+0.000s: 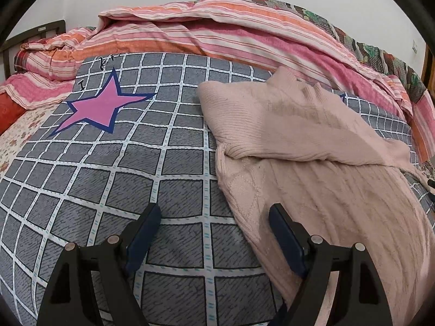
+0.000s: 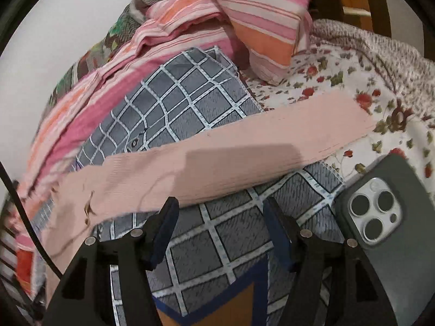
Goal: Fold small clothes
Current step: 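Fold the held sleeve across the sweater body with the right gripper and release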
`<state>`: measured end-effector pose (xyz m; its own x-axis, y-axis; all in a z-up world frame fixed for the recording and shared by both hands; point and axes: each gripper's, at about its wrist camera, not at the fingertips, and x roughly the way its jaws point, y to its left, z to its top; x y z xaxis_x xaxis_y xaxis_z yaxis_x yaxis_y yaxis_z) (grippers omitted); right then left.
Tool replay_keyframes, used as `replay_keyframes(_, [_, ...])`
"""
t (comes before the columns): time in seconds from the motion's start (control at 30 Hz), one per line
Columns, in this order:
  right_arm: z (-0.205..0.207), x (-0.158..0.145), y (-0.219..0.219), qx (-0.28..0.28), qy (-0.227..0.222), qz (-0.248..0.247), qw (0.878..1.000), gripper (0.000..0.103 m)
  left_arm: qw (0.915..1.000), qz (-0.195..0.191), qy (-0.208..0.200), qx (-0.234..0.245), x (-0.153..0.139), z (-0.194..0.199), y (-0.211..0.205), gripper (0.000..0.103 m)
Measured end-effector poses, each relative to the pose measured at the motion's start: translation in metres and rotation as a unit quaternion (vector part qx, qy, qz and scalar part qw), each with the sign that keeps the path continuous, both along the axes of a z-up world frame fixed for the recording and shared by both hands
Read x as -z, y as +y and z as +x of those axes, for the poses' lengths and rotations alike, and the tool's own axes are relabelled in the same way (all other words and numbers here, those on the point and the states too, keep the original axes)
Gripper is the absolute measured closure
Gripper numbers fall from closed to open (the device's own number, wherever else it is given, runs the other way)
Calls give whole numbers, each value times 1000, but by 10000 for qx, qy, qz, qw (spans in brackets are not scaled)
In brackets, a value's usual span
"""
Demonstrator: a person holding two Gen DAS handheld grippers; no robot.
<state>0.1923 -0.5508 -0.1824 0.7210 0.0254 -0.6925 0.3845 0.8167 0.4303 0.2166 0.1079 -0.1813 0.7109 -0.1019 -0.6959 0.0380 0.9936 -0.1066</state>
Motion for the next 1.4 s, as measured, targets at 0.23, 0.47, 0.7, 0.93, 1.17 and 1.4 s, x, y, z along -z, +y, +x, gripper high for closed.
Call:
replay_keyframes(0.23, [19,2,-17,356,248,140,9990,47,10000,35,39,-10,1,2,0,22])
replay_keyframes(0.47, [28,-2,-30,687,426,-108,9967,84,10000,-27,40,3,2,2,1,22])
replay_keyframes(0.7, [26,-42,-2,620,79,-1184,9910,97,9999,-137,1,24,1,1,3,22])
replay_keyframes(0.93, [42,-116,101,-32,-518,-2449,9681,97,9989,-462,-51,108,-1,-1,10,19])
replay_keyframes(1.17, [87,-161,276,-1413,-938,-2670,9486,97,9945,-1009,-197,-178,-8,-21,36,19])
replay_keyframes(1.4, [126,-109,460,-2993,-697,-2278,9240,97,9922,-1158,-235,-405,-10,-50,70,19])
